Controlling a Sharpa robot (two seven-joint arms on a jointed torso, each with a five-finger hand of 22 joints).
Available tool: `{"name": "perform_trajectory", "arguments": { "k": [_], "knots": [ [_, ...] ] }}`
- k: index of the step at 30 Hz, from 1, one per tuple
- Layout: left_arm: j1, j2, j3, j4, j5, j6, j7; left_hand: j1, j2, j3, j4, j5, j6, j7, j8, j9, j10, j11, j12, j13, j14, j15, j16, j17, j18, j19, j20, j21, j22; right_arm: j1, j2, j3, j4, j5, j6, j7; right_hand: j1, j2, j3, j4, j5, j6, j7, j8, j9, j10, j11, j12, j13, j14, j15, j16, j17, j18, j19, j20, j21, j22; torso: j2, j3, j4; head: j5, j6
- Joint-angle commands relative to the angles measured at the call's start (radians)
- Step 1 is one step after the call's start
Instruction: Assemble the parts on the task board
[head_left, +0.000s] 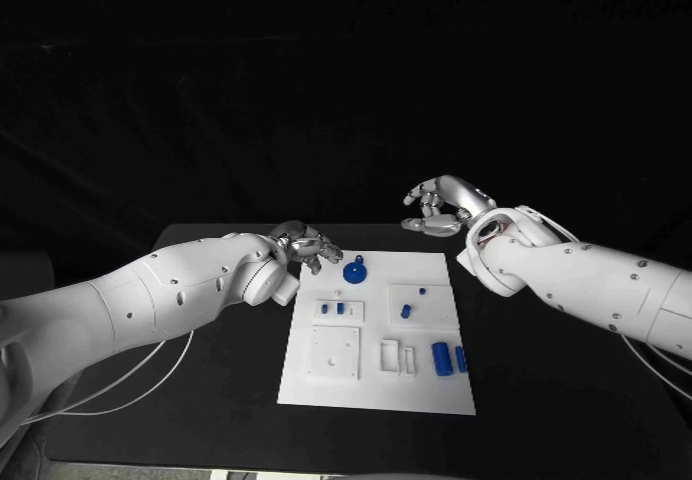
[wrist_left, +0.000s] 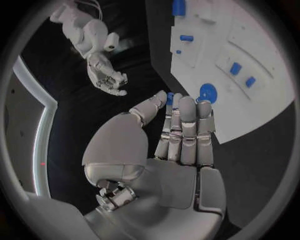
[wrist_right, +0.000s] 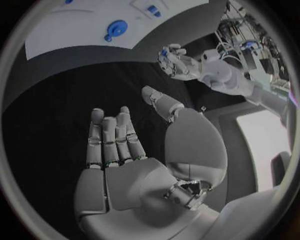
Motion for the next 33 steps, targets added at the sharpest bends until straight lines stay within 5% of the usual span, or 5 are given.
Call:
{"name": "perform_trajectory", "arguments": {
  "k": [1, 8, 13, 20, 33],
  "knots": [
    [0.003, 0.016, 0.002, -0.037, -0.444, 0.084, 0.121, 0.012, 0.003, 0.005, -0.003, 0.004, 0.006, 0.001, 0.001, -0.001, 0.005, -0.002, -0.002, -0.001, 0.001, -0.005, 0.008, 0.002, 0.035, 0.01, -0.021, 0.007, 0.007, 0.004, -0.003, 0.003, -0.042, 0.367, 0.072, 0.178, 0.007, 0.027, -0.037, -0.017, 0.043, -0.004, 0.0, 0.01, 0.003, -0.026, 0.0, -0.047, -0.042, -0.031, 0.023, -0.043, -0.036, -0.021, -0.046, 0.011, -0.033, -0.005, -0.005, 0.001, -0.006, 0.0, 0.002],
    [0.007, 0.047, 0.0, -0.105, -0.82, 0.047, 0.189, 0.025, -0.003, 0.005, -0.004, 0.004, 0.008, 0.001, 0.001, -0.002, 0.006, -0.003, -0.005, -0.002, 0.002, -0.006, 0.017, 0.007, 0.036, 0.014, -0.024, 0.014, 0.013, 0.01, -0.008, 0.018, -0.099, 0.464, 0.144, 0.241, 0.009, 0.101, -0.087, -0.082, 0.132, -0.008, 0.009, 0.033, 0.003, -0.025, 0.039, -0.401, -0.369, -0.081, 0.129, -0.363, -0.282, -0.055, -0.181, 0.052, -0.251, -0.104, -0.011, 0.0065, -0.0166, 0.01, 0.004],
    [0.007, 0.07, -0.008, -0.132, -0.967, 0.011, 0.227, 0.033, -0.009, 0.007, -0.003, 0.004, 0.011, 0.0, 0.002, -0.003, 0.008, -0.003, -0.006, -0.002, 0.001, -0.007, 0.019, 0.008, 0.036, 0.015, -0.024, 0.016, 0.016, 0.014, -0.01, 0.026, -0.101, 0.485, 0.139, 0.259, -0.004, 0.113, -0.098, -0.078, 0.151, -0.012, 0.011, 0.036, -0.002, -0.04, 0.058, -0.502, -0.466, -0.096, 0.144, -0.465, -0.354, -0.061, -0.203, 0.061, -0.309, -0.13, -0.012, 0.0079, -0.0177, 0.011, 0.005],
    [0.005, 0.105, -0.083, -0.188, -1.022, -0.063, 0.31, 0.044, -0.02, 0.009, -0.002, 0.004, 0.015, -0.001, 0.003, -0.004, 0.01, -0.004, -0.008, -0.002, 0.001, -0.007, 0.021, 0.009, 0.036, 0.016, -0.025, 0.019, 0.018, 0.016, -0.001, 0.038, -0.097, 0.51, 0.135, 0.277, -0.001, 0.121, -0.121, -0.078, 0.174, -0.023, 0.015, 0.041, -0.011, 0.008, 0.075, -0.638, -0.623, -0.04, 0.164, -0.641, -0.457, -0.065, -0.209, 0.072, -0.4, -0.169, -0.011, 0.0091, -0.019, 0.011, 0.009],
    [-0.045, 0.142, -0.085, -0.275, -1.062, -0.084, 0.345, 0.052, -0.027, 0.013, -0.001, 0.004, 0.017, -0.001, 0.002, -0.006, 0.01, -0.003, -0.01, -0.003, 0.001, -0.007, 0.019, 0.007, 0.036, 0.017, -0.025, 0.02, 0.017, 0.016, -0.003, 0.048, -0.081, 0.541, 0.131, 0.286, 0.004, 0.124, -0.135, -0.079, 0.21, -0.033, 0.017, 0.052, -0.014, 0.052, 0.099, -0.806, -0.745, -0.004, 0.188, -0.842, -0.541, -0.087, -0.253, 0.077, -0.475, -0.178, -0.009, 0.0119, -0.0358, 0.01, 0.005]
  ]
}}
